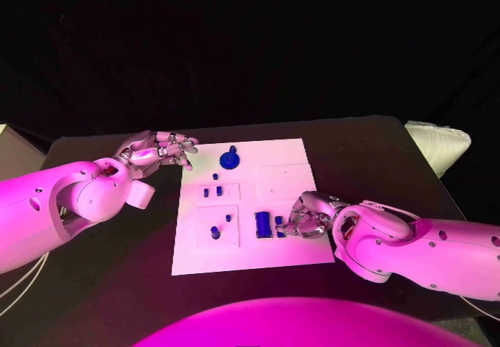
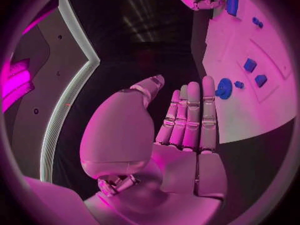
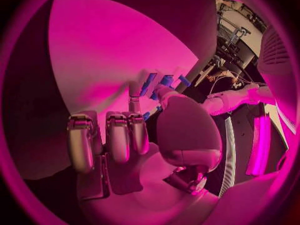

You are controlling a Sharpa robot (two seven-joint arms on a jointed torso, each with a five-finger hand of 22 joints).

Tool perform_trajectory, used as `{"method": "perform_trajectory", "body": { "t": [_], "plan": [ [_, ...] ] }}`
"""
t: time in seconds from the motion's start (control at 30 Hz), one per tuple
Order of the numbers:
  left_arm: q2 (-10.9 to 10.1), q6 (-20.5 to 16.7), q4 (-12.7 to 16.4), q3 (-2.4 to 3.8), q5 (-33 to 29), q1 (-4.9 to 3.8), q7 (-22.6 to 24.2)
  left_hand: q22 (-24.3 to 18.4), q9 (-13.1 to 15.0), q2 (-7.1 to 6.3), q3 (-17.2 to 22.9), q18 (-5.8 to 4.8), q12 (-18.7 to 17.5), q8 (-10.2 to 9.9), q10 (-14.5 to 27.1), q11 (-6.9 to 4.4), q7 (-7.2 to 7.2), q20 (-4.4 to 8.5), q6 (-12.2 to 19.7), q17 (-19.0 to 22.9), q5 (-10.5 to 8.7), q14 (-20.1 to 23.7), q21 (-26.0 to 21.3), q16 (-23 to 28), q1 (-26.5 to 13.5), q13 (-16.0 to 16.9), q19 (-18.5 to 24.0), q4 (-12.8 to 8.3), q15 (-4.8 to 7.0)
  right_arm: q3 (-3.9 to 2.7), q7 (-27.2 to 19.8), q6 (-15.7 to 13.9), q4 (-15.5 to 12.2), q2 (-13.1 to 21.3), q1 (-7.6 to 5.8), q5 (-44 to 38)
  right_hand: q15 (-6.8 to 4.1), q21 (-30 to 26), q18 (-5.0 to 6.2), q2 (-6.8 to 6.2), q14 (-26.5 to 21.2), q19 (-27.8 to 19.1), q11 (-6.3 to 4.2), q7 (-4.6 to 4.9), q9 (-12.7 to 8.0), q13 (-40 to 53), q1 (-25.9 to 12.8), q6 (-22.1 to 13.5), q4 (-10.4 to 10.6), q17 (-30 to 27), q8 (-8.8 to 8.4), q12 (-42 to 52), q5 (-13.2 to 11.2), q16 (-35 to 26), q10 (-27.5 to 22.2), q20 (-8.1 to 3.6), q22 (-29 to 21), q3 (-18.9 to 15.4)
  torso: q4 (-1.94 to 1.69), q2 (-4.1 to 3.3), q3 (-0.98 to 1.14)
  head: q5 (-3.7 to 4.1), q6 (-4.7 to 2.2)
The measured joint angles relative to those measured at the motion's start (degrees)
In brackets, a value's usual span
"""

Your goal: Assemble the parts on the task board

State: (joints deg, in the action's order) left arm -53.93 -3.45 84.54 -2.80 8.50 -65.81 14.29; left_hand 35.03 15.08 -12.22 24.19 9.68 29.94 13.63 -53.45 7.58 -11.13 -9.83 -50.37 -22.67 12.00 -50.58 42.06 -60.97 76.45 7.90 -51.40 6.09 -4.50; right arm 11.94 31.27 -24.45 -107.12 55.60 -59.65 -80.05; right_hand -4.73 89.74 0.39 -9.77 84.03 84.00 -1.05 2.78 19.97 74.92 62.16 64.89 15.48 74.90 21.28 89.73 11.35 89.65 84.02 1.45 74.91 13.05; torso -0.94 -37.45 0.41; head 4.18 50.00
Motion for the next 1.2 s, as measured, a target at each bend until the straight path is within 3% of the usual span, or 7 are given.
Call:
{"method": "perform_trajectory", "body": {
  "t": [0.1,0.33,0.73,0.9,0.97,1.2],
  "plan": [
    [0.0,0.0,-0.1,0.00,0.0,0.00,0.0,0.0,0.0,0.00,0.0,0.00,0.0,0.0,0.0,0.00,0.00,0.00,0.0,0.0,0.00,0.0,0.0,0.0,0.0,0.0,0.0,0.0,0.00,0.00,-0.5,0.1,0.3,0.2,0.00,0.2,0.00,0.0,0.00,-0.52,0.0,0.0,0.00,-0.05,0.0,0.0,3.8,-0.3,-0.6,0.0,0.00,0.0,-3.8,0.0,0.0,0.00,0.0,-0.6,0.01,0.01,0.00,0.03,0.00],
    [0.1,0.0,-0.1,0.00,0.0,0.00,-0.1,0.0,0.0,0.00,0.0,0.00,0.0,0.0,0.0,0.00,0.00,0.00,0.0,0.0,0.00,0.0,0.0,0.0,0.0,0.0,0.0,0.0,0.00,-0.05,-1.5,0.2,1.1,0.0,-0.04,0.3,0.00,0.0,0.00,-0.67,0.0,0.0,0.00,0.00,-0.1,0.0,8.1,-0.3,-1.0,0.0,0.00,0.0,-7.0,0.0,0.0,0.00,0.0,-1.0,0.00,0.01,-0.01,0.01,0.00],
    [0.2,0.0,-0.2,0.00,0.0,0.00,-0.1,-0.1,0.0,0.00,0.0,0.00,0.0,0.2,0.4,0.00,0.00,0.00,0.0,0.0,0.00,0.0,0.0,0.0,0.0,0.0,0.0,0.0,0.00,-0.14,-1.7,-0.1,1.8,-0.8,-0.04,-0.4,0.00,0.0,0.00,-0.27,0.0,0.0,0.00,0.01,-0.2,0.0,9.6,-0.3,-1.2,0.0,0.00,0.0,-7.2,0.0,0.0,0.00,0.0,-0.8,-0.04,-0.01,-0.04,0.08,0.00],
    [0.3,0.0,-0.2,0.00,0.0,0.00,-0.1,-0.1,0.0,0.00,0.0,0.00,0.0,0.2,0.4,0.00,0.00,0.00,0.0,0.0,0.00,0.0,0.0,0.0,0.0,0.0,0.0,0.0,0.00,-0.06,-2.1,-0.5,1.5,0.4,-0.02,-0.4,0.01,0.0,0.00,-0.06,0.0,0.0,0.00,0.01,-0.4,0.0,9.8,-0.3,-0.1,0.0,0.00,0.0,-5.0,0.0,0.0,0.01,0.0,-2.0,-0.03,0.03,-0.04,0.05,0.00],
    [0.3,0.0,-0.3,0.00,0.0,0.00,-0.1,-0.1,0.0,0.00,0.0,0.00,0.0,0.2,0.4,0.00,0.00,0.00,0.0,0.0,0.00,0.0,0.0,0.0,0.0,0.0,0.0,0.0,0.00,-0.01,-2.9,-0.6,1.3,1.0,-0.12,0.1,0.01,-0.3,0.00,-0.81,0.0,0.0,0.00,0.30,-0.6,0.0,10.1,-0.6,0.6,0.0,-0.04,0.0,-4.3,0.0,0.0,0.01,0.0,-2.7,0.00,0.07,-0.07,0.02,0.00],
    [1.1,0.0,-1.1,-0.02,0.0,0.02,0.1,-0.1,0.0,0.00,0.0,0.00,0.0,0.2,0.4,0.00,0.00,0.00,0.0,0.0,0.00,0.0,0.0,0.0,0.0,0.0,0.0,0.0,0.00,-0.04,-10.5,-2.0,1.2,2.5,-2.67,5.1,0.16,-3.6,0.00,-1.04,-0.1,0.0,0.30,1.22,-1.0,0.0,9.9,-2.9,1.2,0.0,-1.24,-0.9,-4.0,-0.9,0.0,0.01,0.0,-5.8,0.07,0.27,-0.13,-0.13,0.00]
  ]
}}
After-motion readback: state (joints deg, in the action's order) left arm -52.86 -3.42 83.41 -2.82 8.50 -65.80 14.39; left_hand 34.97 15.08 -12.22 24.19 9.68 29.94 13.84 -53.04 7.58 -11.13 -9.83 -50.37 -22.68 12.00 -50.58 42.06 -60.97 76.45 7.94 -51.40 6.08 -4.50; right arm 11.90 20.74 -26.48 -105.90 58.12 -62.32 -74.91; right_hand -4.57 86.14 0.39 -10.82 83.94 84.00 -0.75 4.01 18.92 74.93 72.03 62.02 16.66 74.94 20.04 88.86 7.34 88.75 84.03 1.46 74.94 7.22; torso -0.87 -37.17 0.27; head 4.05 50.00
